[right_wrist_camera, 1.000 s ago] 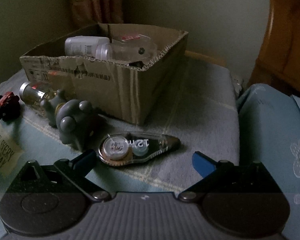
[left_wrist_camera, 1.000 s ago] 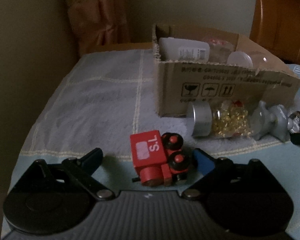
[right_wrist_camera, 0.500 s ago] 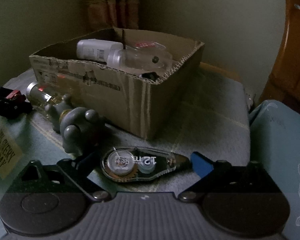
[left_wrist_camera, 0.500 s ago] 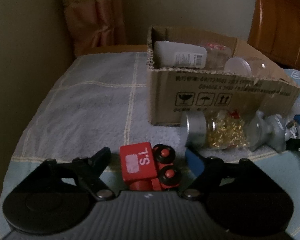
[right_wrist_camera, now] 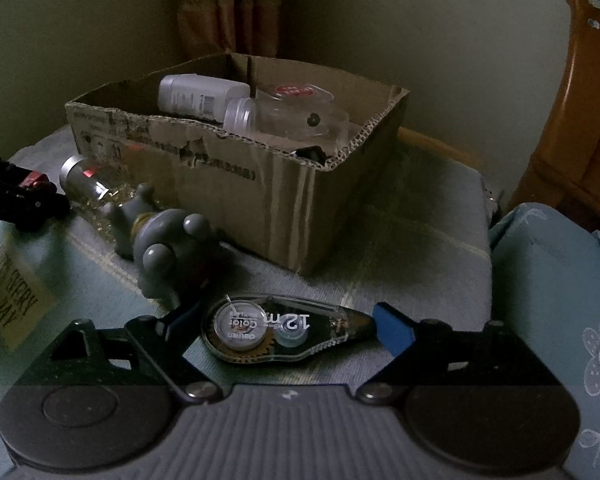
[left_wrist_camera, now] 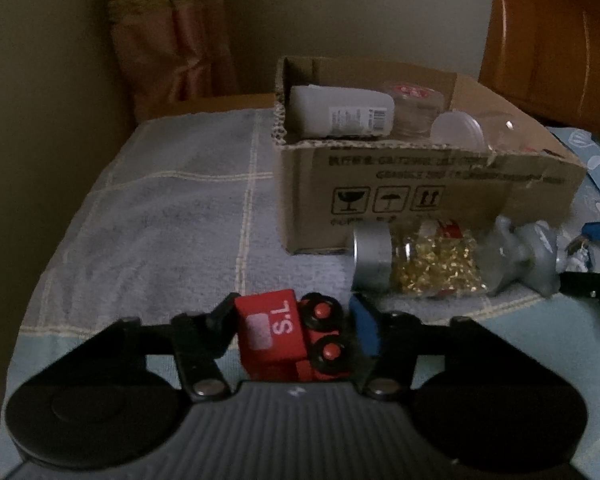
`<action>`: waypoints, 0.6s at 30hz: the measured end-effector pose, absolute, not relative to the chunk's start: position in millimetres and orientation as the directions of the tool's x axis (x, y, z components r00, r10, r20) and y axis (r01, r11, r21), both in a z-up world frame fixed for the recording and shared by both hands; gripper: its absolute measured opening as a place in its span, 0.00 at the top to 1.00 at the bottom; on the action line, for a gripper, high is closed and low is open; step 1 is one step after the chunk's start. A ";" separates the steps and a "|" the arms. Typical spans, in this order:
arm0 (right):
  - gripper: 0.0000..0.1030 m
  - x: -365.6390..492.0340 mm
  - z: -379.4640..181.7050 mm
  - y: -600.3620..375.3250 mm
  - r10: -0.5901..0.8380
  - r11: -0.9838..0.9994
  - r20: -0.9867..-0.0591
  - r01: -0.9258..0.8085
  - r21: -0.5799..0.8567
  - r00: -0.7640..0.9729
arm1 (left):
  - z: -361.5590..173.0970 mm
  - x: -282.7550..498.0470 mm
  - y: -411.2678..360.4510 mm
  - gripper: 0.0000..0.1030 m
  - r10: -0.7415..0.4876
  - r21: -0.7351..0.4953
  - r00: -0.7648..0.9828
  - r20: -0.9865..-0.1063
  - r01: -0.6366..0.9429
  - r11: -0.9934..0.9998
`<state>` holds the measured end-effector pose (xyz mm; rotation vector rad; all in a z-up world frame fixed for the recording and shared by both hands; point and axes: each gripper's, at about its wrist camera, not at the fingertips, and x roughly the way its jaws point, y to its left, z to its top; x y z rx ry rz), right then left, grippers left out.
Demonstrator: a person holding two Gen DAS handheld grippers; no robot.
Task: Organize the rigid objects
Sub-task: 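Close right tool on correction-tape roller while left tool grips red toy train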
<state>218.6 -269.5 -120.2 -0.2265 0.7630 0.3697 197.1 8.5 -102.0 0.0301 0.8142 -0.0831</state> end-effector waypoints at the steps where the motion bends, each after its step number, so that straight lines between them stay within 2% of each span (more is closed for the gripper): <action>1: 0.10 217.5 -119.3 -269.2 0.241 0.912 -0.710 -0.404 -0.067 0.662 | -101.5 196.4 8.9 0.48 -0.067 -0.008 0.681 -0.729 0.089 0.996; 18: 0.10 185.3 -97.5 -264.0 0.232 0.928 -0.711 -0.371 -0.043 0.664 | -96.2 184.9 13.9 0.53 -0.118 -0.039 0.665 -0.737 0.133 0.990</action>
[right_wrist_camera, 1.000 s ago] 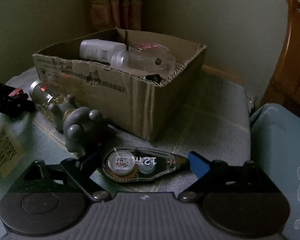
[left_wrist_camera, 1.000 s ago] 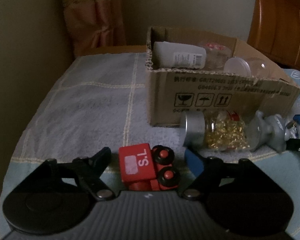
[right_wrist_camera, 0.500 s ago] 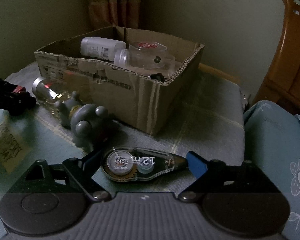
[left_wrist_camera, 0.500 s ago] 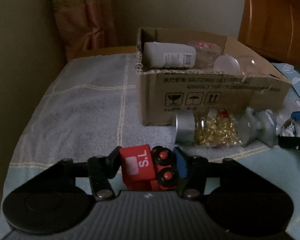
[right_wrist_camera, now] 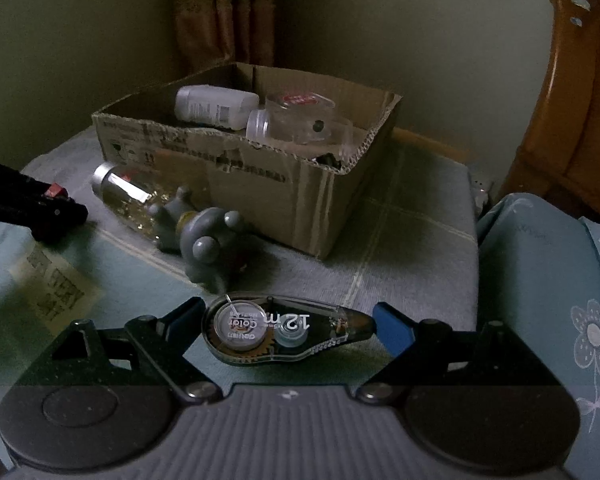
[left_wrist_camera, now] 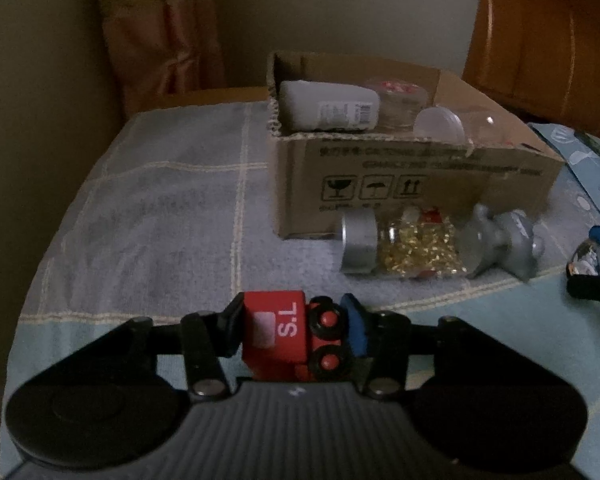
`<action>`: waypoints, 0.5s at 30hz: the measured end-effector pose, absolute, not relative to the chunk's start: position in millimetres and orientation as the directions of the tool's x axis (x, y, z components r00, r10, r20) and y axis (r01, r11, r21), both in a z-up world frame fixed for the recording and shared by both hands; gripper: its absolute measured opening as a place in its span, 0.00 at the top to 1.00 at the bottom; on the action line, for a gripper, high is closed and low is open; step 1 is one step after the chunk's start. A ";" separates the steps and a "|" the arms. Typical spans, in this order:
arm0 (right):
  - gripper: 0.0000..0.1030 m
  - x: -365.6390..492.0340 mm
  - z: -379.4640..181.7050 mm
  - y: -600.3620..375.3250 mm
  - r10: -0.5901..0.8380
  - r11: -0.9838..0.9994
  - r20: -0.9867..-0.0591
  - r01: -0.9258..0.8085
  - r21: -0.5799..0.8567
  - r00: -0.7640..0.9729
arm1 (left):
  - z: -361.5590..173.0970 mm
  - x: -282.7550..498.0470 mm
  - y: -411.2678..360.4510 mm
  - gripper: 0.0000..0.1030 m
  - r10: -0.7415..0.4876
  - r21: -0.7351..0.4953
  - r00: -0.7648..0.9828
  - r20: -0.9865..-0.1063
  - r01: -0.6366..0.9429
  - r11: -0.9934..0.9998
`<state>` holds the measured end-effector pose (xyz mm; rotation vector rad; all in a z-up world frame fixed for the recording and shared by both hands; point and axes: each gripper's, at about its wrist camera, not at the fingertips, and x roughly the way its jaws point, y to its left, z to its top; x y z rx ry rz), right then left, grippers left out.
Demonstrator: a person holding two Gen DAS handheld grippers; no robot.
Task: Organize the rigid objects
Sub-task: 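Close right tool on correction-tape roller while left tool grips red toy train, then carry tape roller to box with right tool while left tool drops train inside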
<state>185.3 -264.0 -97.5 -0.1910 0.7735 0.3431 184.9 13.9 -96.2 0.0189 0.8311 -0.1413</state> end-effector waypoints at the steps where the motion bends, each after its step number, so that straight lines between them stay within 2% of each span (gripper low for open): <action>1: 0.10 183.7 -96.1 -264.0 0.235 0.928 -0.711 -0.371 -0.038 0.662 | -95.5 184.1 13.7 0.53 -0.119 -0.037 0.664 -0.738 0.137 0.990; 15: 0.10 167.4 -77.1 -260.9 0.251 0.938 -0.731 -0.347 0.021 0.635 | -67.5 162.4 18.2 0.53 -0.183 -0.033 0.617 -0.766 0.247 0.968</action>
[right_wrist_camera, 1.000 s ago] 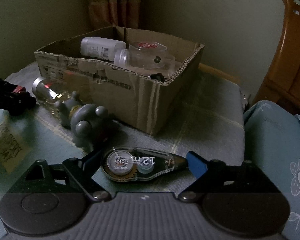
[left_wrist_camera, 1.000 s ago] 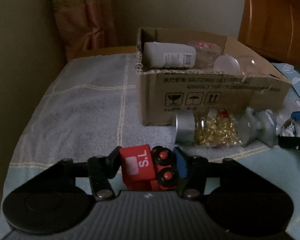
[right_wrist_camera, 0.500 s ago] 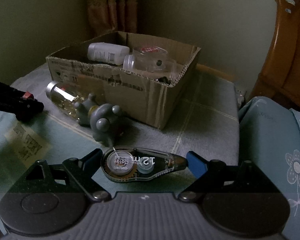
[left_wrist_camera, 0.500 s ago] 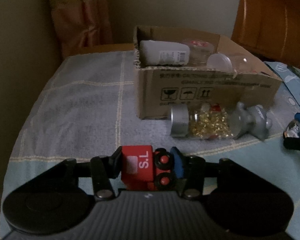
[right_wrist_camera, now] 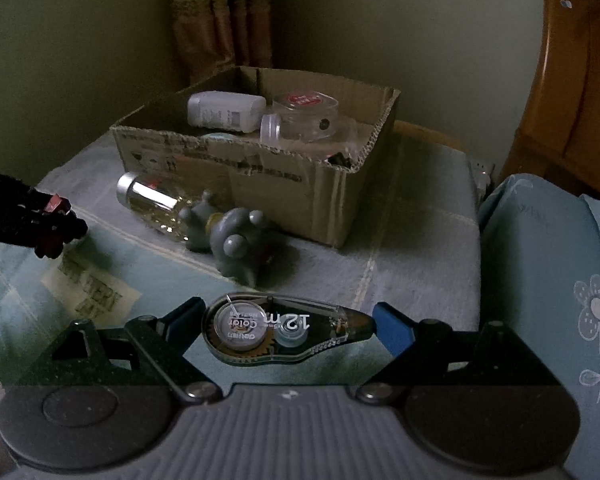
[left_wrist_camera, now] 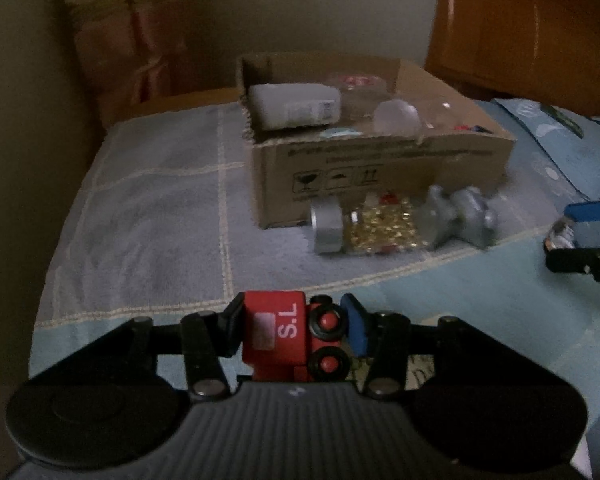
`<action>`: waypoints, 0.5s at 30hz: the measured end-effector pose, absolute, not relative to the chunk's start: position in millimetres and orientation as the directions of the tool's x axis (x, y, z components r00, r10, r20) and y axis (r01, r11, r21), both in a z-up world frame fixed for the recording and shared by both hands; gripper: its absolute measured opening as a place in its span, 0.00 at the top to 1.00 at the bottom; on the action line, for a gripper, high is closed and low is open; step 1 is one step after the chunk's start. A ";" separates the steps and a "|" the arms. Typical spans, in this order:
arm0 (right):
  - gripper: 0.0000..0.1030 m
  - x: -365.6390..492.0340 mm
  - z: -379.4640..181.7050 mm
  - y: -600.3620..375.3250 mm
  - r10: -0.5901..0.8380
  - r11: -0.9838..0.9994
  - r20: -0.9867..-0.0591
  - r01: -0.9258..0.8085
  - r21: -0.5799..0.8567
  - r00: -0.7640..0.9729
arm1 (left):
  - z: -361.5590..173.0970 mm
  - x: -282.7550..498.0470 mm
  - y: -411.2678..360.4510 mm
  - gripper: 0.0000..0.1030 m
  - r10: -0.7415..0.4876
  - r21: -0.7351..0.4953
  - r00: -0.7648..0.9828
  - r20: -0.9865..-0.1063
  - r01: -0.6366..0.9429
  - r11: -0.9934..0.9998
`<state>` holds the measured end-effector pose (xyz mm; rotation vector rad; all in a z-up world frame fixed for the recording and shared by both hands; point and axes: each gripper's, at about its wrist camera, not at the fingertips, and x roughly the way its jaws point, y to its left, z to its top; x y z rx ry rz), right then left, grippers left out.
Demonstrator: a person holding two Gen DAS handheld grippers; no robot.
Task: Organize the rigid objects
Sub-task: 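Carry tape roller to box with right tool while left tool drops train inside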
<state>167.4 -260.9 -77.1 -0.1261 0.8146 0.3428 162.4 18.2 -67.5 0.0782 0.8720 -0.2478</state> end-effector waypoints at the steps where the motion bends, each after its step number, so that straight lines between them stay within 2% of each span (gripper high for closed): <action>1: 0.10 166.8 -74.2 -260.7 0.255 0.937 -0.731 -0.347 0.026 0.633 | -63.6 161.9 17.6 0.53 -0.189 -0.031 0.613 -0.767 0.258 0.966; 9: 0.10 168.9 -46.5 -255.9 0.289 0.934 -0.719 -0.351 0.067 0.632 | -18.6 170.2 3.7 0.53 -0.253 -0.032 0.615 -0.747 0.347 0.937; 15: 0.10 179.4 -25.0 -246.9 0.287 0.930 -0.694 -0.365 0.038 0.661 | 13.9 198.6 -13.4 0.53 -0.272 -0.003 0.651 -0.709 0.382 0.924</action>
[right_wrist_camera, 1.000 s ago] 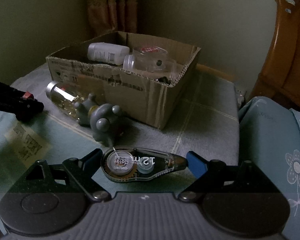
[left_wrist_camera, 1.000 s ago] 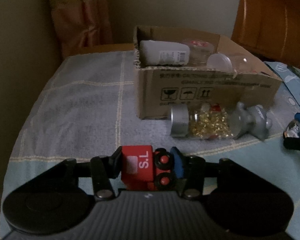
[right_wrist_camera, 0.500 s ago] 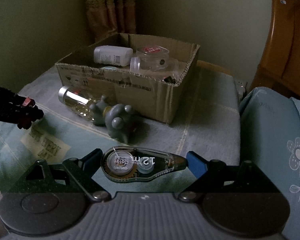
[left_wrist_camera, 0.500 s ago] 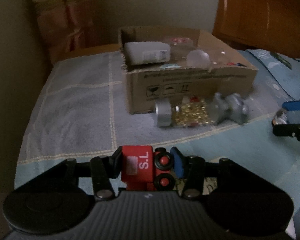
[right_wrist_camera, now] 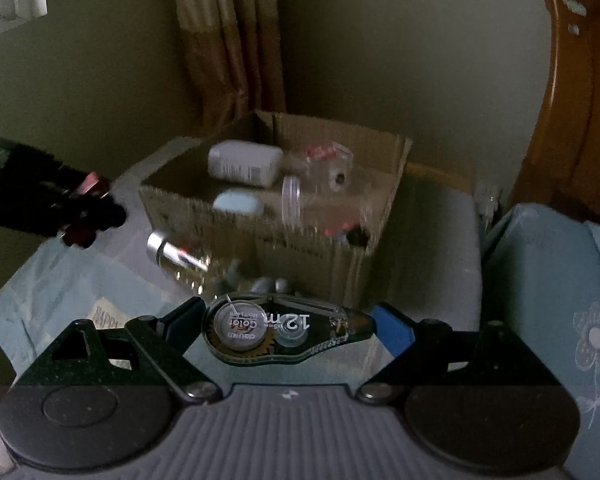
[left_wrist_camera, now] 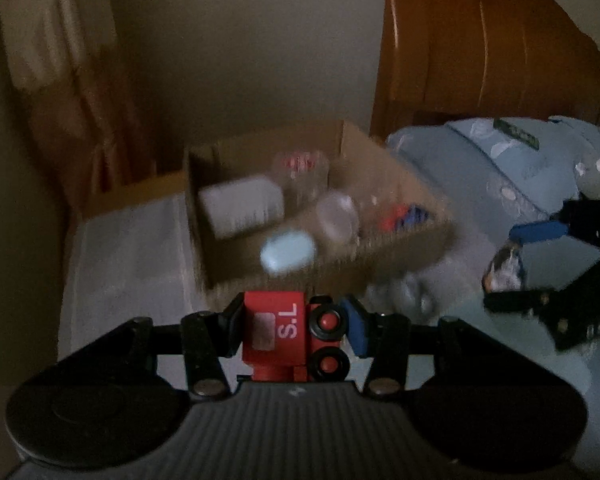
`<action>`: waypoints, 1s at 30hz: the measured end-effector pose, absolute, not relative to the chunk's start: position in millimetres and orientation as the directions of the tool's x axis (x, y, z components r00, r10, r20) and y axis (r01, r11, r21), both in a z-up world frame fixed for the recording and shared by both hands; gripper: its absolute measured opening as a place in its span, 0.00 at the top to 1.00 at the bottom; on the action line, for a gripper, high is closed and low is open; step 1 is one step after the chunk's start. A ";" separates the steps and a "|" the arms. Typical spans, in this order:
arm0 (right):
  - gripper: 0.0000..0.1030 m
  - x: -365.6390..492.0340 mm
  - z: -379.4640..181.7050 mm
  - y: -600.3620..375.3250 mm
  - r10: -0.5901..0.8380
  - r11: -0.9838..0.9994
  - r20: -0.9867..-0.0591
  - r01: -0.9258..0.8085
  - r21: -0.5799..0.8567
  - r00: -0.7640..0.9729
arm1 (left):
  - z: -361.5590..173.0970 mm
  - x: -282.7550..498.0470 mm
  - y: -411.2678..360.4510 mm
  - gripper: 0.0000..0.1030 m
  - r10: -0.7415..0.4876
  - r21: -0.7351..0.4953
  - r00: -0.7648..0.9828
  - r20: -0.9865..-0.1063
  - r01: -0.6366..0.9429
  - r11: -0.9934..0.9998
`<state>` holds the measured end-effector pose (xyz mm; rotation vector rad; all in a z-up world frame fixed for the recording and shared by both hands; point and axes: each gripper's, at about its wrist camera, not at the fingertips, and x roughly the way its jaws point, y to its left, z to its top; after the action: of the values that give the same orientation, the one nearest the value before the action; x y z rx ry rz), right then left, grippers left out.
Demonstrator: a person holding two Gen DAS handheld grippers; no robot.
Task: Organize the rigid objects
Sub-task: 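Carry tape roller to box with right tool while left tool drops train inside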
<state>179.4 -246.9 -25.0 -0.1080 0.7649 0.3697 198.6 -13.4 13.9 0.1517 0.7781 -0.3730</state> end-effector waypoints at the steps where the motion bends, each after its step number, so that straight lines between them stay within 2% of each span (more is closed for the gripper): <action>1: 0.10 182.0 -22.2 -246.2 0.287 0.931 -0.690 -0.364 0.036 0.665 | 17.5 205.0 -15.6 0.53 -0.268 0.006 0.658 -0.704 0.383 0.924; 7: 0.10 195.5 -11.3 -243.6 0.298 0.932 -0.670 -0.360 0.048 0.680 | 27.8 245.2 -22.1 0.53 -0.250 0.030 0.686 -0.683 0.369 0.929; 14: 0.10 205.0 -12.6 -239.0 0.292 0.935 -0.671 -0.352 0.050 0.682 | 15.0 274.3 -20.4 0.52 -0.219 0.039 0.686 -0.694 0.340 0.940; 15: 0.10 205.9 -13.1 -238.3 0.293 0.934 -0.672 -0.354 0.049 0.680 | 12.5 275.8 -19.7 0.48 -0.218 0.038 0.688 -0.693 0.336 0.941; 18: 0.10 208.3 -12.7 -236.7 0.291 0.934 -0.675 -0.354 0.047 0.678 | 8.2 276.0 -18.8 0.22 -0.211 0.042 0.693 -0.689 0.329 0.943; 20: 0.10 209.1 -11.2 -236.0 0.287 0.934 -0.676 -0.355 0.040 0.679 | 7.6 272.2 -17.1 0.21 -0.212 0.050 0.707 -0.675 0.330 0.942; 25: 0.10 213.1 -6.6 -235.6 0.273 0.937 -0.671 -0.349 0.023 0.689 | 6.1 256.2 -10.0 0.05 -0.211 0.048 0.725 -0.656 0.318 0.947; 30: 0.10 224.6 0.9 -238.9 0.252 0.946 -0.661 -0.325 0.013 0.707 | 2.0 231.2 -3.3 0.05 -0.200 0.064 0.727 -0.657 0.318 0.946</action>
<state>224.6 -238.9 0.9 -0.1075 0.7170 0.3213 231.2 -3.3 2.0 0.1771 0.7013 -0.2866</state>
